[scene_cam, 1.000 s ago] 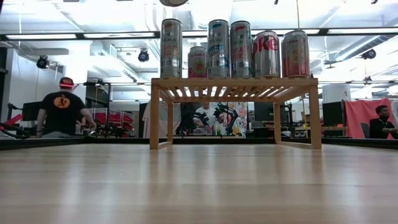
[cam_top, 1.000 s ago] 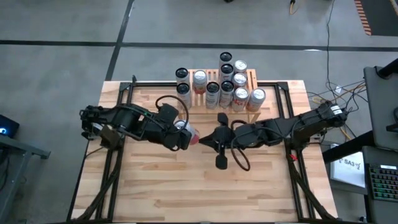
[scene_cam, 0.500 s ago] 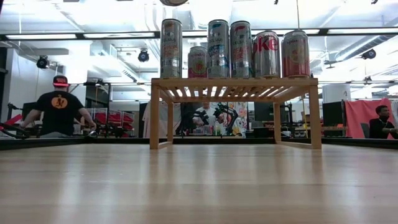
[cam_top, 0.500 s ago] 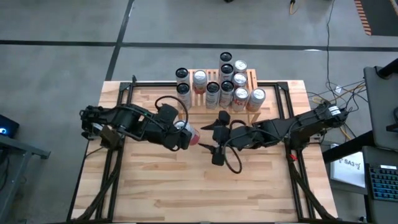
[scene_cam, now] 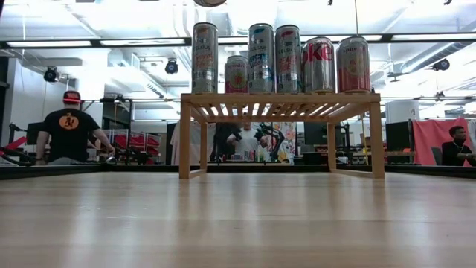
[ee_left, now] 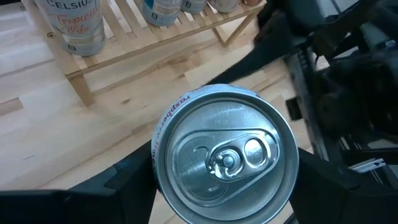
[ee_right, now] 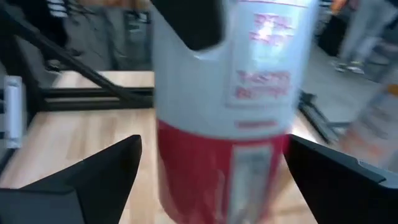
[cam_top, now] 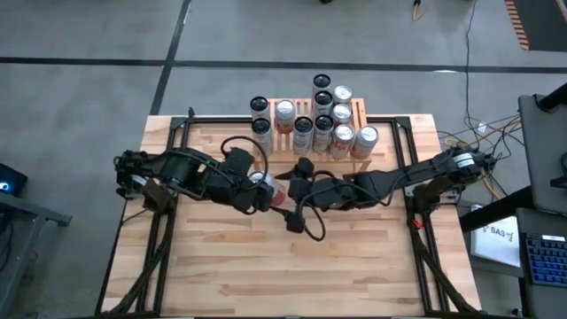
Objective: Place canned beverage on shelf
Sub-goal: Put the pink and white soda can on the shelf aligned with the other pink and white soda cans
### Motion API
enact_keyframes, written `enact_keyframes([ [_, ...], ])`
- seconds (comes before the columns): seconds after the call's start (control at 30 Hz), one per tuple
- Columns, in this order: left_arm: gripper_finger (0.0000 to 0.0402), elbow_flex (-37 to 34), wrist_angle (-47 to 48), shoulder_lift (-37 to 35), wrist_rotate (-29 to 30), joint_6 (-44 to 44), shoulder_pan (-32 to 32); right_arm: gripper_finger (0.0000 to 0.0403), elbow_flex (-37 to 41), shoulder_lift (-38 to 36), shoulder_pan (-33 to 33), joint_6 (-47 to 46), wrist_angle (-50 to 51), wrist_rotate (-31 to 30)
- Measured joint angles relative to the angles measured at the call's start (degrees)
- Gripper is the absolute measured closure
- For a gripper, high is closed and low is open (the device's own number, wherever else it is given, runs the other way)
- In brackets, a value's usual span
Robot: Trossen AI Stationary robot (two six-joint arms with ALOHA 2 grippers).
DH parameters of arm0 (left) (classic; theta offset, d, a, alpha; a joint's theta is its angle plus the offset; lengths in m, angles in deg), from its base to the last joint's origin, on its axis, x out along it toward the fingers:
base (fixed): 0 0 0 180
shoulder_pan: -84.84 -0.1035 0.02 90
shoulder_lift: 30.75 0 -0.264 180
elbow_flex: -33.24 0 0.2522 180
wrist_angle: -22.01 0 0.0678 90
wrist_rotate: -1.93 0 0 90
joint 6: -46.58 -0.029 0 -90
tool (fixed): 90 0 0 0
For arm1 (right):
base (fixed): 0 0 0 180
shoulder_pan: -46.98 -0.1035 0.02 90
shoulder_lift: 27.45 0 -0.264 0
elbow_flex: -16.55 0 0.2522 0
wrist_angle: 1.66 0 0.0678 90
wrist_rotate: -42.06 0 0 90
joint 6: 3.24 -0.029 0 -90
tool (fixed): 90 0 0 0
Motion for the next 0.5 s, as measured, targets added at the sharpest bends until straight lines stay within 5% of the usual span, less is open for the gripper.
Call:
enact_keyframes([
  [0.13,0.0132,0.0,-0.17,0.04,0.17,0.0,0.0,0.0022,-0.01,1.19,1.73,-0.28,-4.76,6.44],
  [0.27,0.0132,0.0,-0.44,0.04,0.47,0.0,0.0,0.0031,-0.02,1.74,2.65,-1.45,-5.09,6.29],
  [0.5,0.0109,0.09,-1.09,0.04,2.57,-0.86,0.0,0.0123,-0.02,1.14,3.18,-2.45,-4.87,6.47],
])
